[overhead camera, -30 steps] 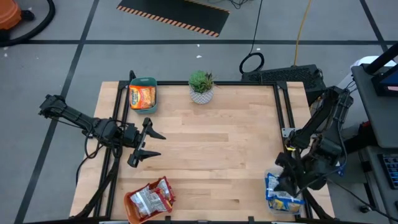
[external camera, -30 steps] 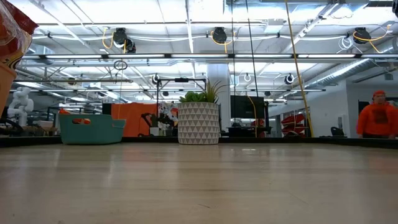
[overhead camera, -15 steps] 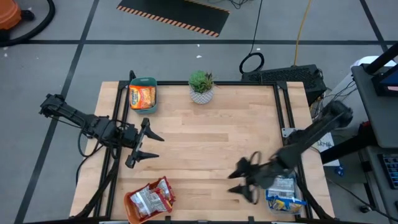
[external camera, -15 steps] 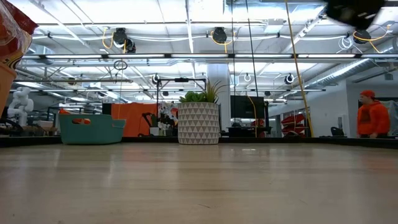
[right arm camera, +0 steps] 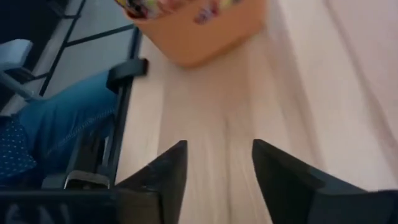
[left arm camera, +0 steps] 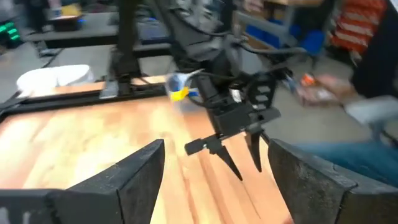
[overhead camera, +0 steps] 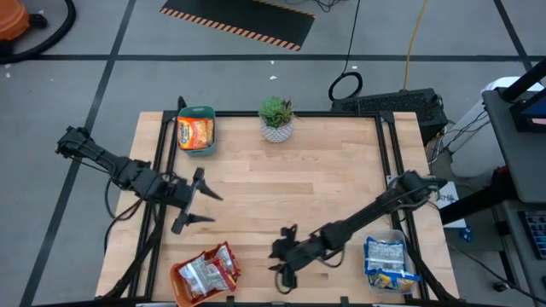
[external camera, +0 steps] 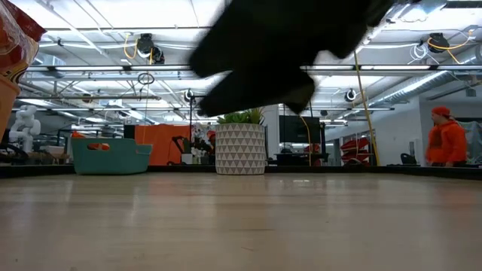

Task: Sort Maruchan noodles
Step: Adjust the orange bin

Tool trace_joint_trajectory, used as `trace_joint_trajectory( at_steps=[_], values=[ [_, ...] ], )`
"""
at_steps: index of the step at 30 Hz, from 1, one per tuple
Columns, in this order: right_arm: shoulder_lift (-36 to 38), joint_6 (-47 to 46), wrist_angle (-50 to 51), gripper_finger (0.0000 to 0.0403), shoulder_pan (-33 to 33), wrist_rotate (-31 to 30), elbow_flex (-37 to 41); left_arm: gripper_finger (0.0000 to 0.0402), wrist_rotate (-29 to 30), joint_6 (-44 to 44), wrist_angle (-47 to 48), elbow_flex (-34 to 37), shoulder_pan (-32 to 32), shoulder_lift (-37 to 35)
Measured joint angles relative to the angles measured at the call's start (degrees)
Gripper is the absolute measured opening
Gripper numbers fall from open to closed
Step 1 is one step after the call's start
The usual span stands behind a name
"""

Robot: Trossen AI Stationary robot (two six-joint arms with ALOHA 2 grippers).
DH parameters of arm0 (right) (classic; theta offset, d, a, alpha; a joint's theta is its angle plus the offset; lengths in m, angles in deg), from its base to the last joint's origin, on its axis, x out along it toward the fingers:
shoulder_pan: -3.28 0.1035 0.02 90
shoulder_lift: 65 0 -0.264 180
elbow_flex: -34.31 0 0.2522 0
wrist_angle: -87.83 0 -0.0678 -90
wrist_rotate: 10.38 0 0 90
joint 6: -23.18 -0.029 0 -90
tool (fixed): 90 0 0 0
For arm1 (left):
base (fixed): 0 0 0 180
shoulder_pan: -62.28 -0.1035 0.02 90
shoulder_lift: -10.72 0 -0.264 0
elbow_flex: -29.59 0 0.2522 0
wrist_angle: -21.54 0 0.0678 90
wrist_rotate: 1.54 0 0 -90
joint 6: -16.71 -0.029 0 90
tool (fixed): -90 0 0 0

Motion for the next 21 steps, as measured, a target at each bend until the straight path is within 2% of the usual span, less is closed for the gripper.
trace_joint_trajectory(
  at_steps=[7, 14, 21],
  values=[
    [-10.9, 9.0, -7.2, 0.0108, -1.1, 0.3, -8.8, 0.0256, 5.6, -4.8, -3.6, 0.0, 6.3, 0.0],
    [-18.2, 12.6, -25.5, 0.0070, -2.1, -0.3, -9.6, 0.0248, 5.8, -4.6, -6.1, 0.0, 8.5, 0.0],
    [-21.7, 14.0, -31.3, 0.0054, -2.4, -0.2, -10.7, 0.0248, 5.8, -4.6, -5.9, 0.0, 9.1, 0.0]
  ],
)
